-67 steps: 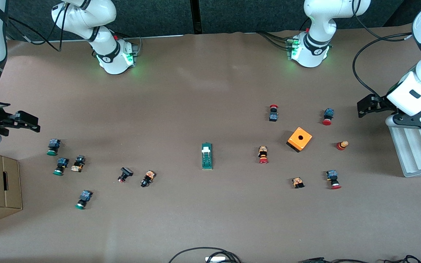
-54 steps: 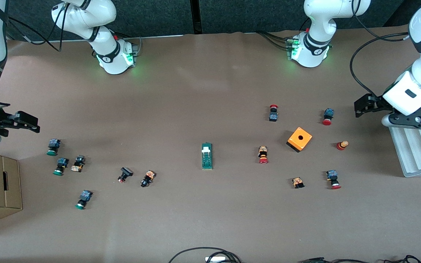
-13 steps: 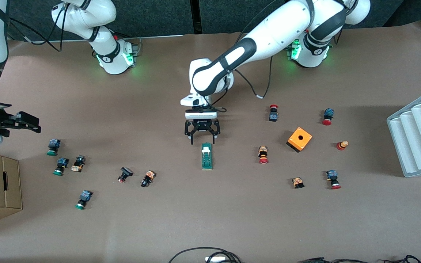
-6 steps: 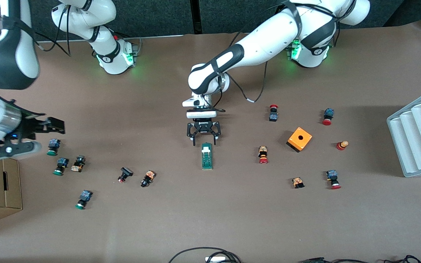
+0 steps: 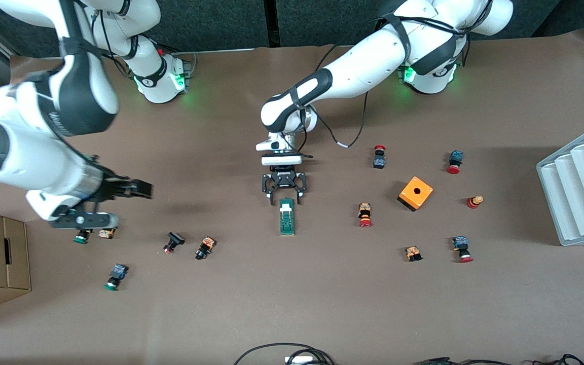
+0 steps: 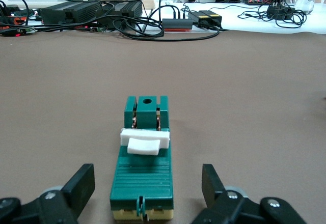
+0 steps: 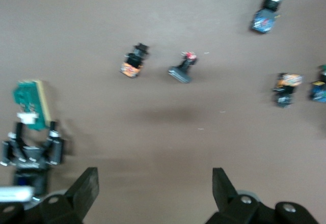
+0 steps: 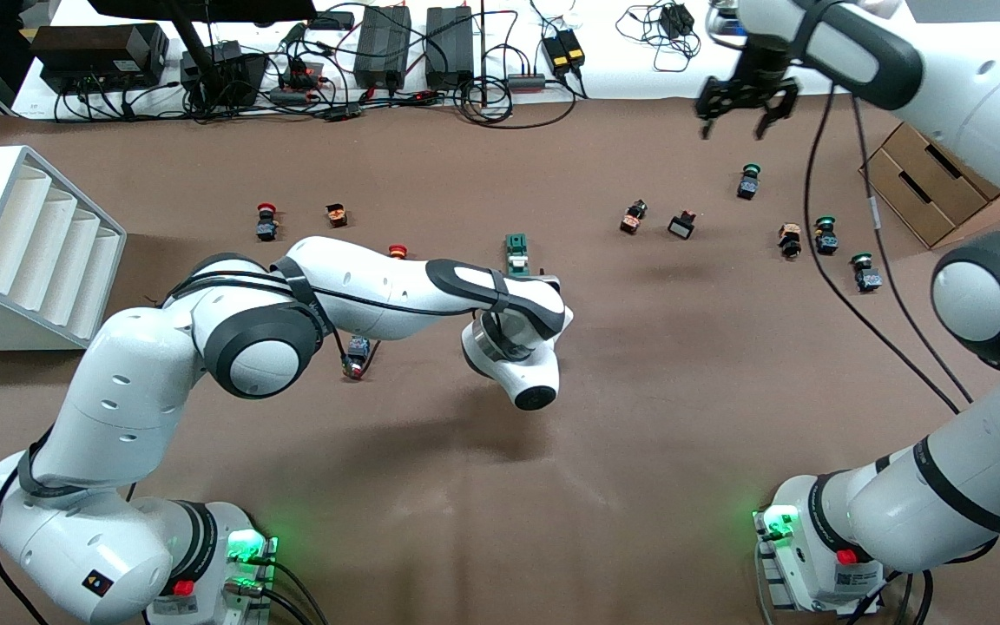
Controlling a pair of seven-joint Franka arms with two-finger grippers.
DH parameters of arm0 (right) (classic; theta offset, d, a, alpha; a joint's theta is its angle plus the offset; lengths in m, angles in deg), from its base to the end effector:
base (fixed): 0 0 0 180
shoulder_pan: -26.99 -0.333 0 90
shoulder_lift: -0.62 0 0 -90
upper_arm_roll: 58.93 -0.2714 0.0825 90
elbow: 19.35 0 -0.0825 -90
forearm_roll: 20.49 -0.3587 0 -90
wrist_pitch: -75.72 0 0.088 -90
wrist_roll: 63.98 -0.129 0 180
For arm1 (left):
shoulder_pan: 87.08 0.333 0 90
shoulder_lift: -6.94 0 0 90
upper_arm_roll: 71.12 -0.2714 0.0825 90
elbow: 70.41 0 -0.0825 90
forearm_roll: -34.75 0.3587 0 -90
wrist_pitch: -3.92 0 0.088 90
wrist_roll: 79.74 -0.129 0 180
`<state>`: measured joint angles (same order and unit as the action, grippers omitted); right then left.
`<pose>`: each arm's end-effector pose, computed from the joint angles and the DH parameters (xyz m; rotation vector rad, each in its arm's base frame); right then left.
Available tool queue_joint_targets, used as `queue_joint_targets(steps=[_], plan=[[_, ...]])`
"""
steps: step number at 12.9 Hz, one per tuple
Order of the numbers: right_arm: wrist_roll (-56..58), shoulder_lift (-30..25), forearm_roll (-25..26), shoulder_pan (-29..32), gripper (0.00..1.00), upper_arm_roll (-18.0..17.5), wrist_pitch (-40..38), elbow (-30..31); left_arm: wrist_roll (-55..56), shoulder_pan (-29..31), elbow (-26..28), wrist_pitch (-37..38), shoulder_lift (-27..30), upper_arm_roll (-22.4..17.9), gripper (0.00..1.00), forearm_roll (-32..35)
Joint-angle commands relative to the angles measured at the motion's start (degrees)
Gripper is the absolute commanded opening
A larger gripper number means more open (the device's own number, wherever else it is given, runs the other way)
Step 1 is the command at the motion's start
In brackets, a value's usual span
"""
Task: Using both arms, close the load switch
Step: 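Grasp the green switch base with the right gripper to steady it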
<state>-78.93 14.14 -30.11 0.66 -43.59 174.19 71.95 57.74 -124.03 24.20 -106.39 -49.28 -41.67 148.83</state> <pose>0.5678 0.1403 0.4326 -3.0552 0.1505 0.1870 0.3473 -0.5260 0.0773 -2.6475 -0.0468 -1.6799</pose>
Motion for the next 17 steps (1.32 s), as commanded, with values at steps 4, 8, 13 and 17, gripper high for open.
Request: queue_joint_targets(steps=[4,8,13,17], plan=[[-29.73,6.16,-5.14,-12.50,1.00,0.74,11.37,-1.03,1.21,-1.11,-1.44,2.82,-2.23,-0.53,0.86,3.34],[-47.33,11.25,-11.11,-17.52,1.00,0.66,21.91,-1.03,3.58,-1.45,-1.44,4.22,-3.28,-0.53,0.84,5.54],[-62.81,18.02,-17.88,-21.57,1.00,0.66,33.52,-1.21,5.69,-1.81,-1.44,4.49,-3.37,-0.53,0.78,5.63],[-68.18,22.68,-22.03,-22.79,0.99,0.74,34.68,-4.28,5.25,-1.81,-1.27,4.84,-3.54,-0.71,0.72,6.77]])
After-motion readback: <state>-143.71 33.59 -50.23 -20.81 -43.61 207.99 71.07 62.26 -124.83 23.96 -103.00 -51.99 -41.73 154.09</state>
